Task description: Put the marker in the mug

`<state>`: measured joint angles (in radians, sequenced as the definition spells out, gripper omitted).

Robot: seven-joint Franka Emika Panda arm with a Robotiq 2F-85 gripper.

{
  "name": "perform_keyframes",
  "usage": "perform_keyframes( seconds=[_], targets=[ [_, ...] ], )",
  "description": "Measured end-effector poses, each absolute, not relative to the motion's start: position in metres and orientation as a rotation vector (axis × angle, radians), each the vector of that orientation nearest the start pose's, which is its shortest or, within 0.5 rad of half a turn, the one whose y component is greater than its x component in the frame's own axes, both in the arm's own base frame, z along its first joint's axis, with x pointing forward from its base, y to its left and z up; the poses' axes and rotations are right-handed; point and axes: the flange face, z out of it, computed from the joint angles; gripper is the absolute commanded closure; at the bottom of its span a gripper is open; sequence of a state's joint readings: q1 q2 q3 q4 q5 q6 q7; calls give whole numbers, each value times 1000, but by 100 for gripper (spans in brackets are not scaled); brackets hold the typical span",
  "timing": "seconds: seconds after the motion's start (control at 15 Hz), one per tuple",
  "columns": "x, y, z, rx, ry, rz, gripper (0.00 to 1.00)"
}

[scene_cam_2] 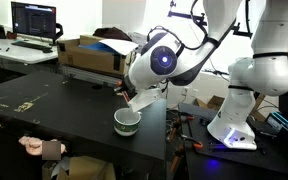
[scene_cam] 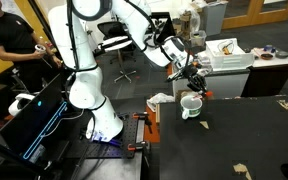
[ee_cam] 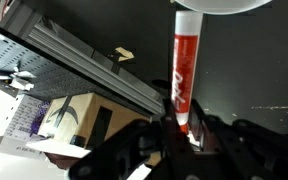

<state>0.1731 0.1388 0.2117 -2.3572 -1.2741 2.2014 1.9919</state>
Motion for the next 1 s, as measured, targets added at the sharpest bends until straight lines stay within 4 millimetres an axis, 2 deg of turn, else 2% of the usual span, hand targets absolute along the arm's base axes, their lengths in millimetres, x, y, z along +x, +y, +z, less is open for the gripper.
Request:
perform_keyframes(
  seconds=[0.4, 1.0],
  targets=[
    [476, 163, 239, 2406, -754, 867, 95],
    [479, 160, 213, 2429, -726, 797, 95]
  ],
)
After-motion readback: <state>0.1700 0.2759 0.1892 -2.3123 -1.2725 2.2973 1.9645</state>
